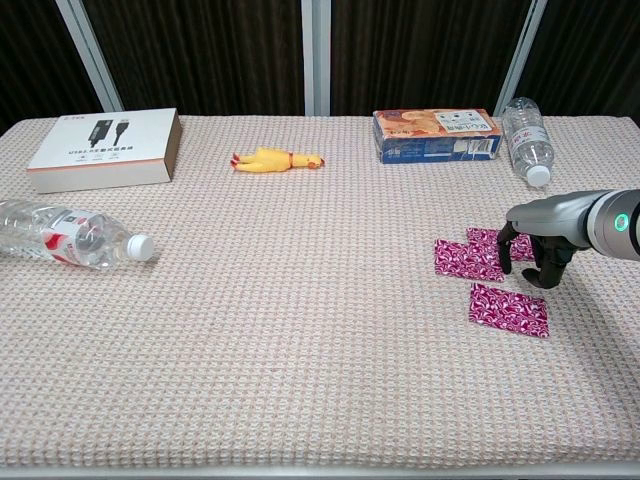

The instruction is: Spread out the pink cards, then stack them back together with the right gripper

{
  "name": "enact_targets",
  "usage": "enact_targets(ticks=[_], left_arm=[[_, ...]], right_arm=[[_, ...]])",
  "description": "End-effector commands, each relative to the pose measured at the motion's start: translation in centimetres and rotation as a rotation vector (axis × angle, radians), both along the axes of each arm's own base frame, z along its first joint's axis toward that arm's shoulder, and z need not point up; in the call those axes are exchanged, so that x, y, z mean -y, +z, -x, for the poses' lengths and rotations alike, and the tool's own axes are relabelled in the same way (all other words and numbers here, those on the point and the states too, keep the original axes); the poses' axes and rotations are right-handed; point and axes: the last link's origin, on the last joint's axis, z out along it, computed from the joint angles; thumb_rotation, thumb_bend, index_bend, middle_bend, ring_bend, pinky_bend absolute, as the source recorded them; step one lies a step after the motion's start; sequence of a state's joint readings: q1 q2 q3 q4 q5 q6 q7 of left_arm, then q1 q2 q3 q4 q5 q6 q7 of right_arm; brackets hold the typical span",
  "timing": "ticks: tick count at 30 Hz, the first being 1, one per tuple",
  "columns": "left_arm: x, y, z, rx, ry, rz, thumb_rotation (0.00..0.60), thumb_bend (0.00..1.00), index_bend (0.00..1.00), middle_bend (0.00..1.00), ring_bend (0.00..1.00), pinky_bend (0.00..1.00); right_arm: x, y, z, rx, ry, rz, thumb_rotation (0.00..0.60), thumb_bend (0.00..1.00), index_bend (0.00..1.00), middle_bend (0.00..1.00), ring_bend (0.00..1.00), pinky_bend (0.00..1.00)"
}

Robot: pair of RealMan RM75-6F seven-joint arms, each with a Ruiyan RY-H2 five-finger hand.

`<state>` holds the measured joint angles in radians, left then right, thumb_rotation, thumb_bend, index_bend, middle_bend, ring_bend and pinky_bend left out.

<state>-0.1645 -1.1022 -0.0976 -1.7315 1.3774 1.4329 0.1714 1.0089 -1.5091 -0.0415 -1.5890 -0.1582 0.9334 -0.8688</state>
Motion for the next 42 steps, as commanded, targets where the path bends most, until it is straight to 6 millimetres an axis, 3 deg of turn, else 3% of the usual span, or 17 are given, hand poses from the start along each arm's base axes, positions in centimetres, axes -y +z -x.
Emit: enact_targets(ticks=[1, 33, 39, 42], left_arm=[[0.0, 0.1, 0.0, 0.002, 0.0, -0.002, 0.6, 0.06, 0.22, 0.23, 0.16, 0.38], [-0.1, 0.9, 0.4, 0.023, 0.01, -0.028, 0.6, 0.06, 0.22, 0.23, 0.16, 0.38], [-0.1, 1.0, 0.5, 0.025, 0.011, -0.03, 0.6, 0.06, 0.22, 0.23, 0.16, 0.38], [-0.1, 0.9, 0.5, 0.024, 0.012, -0.026, 0.6, 0.06, 0.22, 0.23, 0.16, 0.38]], right_arm=[[0.1, -0.3, -0.3, 0.002, 0.004, -0.001, 0.6, 0.46, 0.35, 1.0, 1.0, 0.97], [0.9, -2.3, -3.8, 0.014, 0.054, -0.016, 0.6, 0.46, 0.33, 1.0, 1.0, 0.97], [1.3, -0.6, -4.3, 0.013, 0.078, 0.025, 0.6, 0.46, 0.33, 1.0, 1.0, 0.97], [1.6, 1.0, -4.3, 0.008, 0.101, 0.073, 0.6, 0.4, 0.36, 1.0, 1.0, 0.97]])
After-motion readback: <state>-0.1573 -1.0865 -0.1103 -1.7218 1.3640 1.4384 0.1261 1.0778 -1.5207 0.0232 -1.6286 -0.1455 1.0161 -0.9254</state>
